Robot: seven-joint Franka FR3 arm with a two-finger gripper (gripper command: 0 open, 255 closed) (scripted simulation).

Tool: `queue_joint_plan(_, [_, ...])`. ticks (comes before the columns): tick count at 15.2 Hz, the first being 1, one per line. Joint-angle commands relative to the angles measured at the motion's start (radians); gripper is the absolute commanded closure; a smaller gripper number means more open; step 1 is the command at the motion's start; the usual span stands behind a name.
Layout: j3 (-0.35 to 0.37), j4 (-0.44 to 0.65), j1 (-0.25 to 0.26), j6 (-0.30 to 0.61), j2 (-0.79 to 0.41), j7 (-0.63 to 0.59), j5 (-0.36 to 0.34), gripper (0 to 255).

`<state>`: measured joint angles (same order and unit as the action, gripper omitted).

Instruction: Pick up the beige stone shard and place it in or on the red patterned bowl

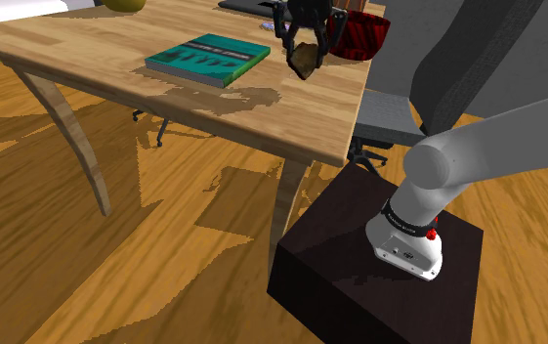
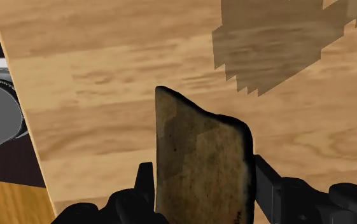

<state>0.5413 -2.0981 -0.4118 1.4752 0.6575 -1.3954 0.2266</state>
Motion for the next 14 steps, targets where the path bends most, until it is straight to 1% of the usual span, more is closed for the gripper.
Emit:
queue_joint_plan(1, [-0.003, 0.032, -0.003, -0.024, -0.008, -0.001, -0.005, 255])
queue_joint_plan(14, [-0.013, 0.266, -0.029, -0.185, -0.086, -0.016, -0.038, 255])
